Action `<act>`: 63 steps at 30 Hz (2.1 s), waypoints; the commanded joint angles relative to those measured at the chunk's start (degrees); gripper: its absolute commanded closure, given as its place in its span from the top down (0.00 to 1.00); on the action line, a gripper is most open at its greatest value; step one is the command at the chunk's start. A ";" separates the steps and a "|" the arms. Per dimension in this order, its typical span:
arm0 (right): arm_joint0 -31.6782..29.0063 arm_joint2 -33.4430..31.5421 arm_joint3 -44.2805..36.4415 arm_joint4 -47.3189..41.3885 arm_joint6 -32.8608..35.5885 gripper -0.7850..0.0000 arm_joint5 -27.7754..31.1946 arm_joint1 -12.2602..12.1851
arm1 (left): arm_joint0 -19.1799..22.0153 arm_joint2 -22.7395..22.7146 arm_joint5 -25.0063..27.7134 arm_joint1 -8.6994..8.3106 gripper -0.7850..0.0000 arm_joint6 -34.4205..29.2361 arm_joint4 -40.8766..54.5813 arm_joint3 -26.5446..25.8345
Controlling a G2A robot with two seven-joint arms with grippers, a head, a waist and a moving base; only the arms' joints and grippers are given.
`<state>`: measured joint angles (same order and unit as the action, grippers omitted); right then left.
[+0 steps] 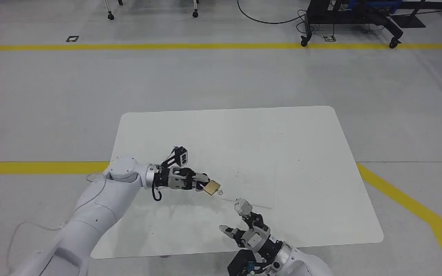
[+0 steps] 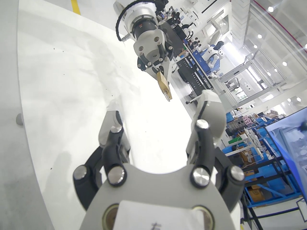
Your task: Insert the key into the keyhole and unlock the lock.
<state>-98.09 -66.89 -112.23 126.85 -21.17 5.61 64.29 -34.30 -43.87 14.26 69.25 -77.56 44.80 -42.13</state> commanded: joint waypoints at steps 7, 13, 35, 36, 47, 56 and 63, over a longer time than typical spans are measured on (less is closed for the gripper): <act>0.10 0.09 0.04 0.16 0.13 1.00 0.00 0.01 | -5.10 -4.60 17.71 -1.23 0.00 12.29 -1.99 -5.26; 1.60 0.17 0.19 -3.42 -0.60 1.00 3.14 0.10 | -6.06 -4.73 19.93 -1.40 0.00 16.03 -6.01 -6.80; 13.45 4.45 7.37 -11.57 6.18 0.38 6.83 1.76 | -10.16 -8.84 20.10 -2.56 0.00 7.64 -6.21 -11.94; 13.51 4.66 7.47 -11.35 6.37 0.38 6.55 1.81 | -10.19 -8.89 20.09 -2.55 0.00 7.63 -6.36 -11.98; 13.24 6.52 7.81 -7.19 7.42 0.29 1.20 2.24 | -10.02 -8.79 19.39 -2.29 0.00 6.93 -8.33 -12.00; 13.62 7.45 8.18 -5.23 10.01 0.24 -0.02 2.59 | -9.67 -8.85 18.68 -2.10 0.00 6.22 -9.51 -11.85; 13.85 8.11 8.56 -2.96 11.49 0.22 0.20 2.74 | -9.43 -8.93 17.83 -2.02 0.00 5.37 -10.73 -11.98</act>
<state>-84.25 -58.91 -103.67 123.68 -9.99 5.90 66.99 -43.75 -52.81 32.19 67.21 -72.10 34.22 -54.08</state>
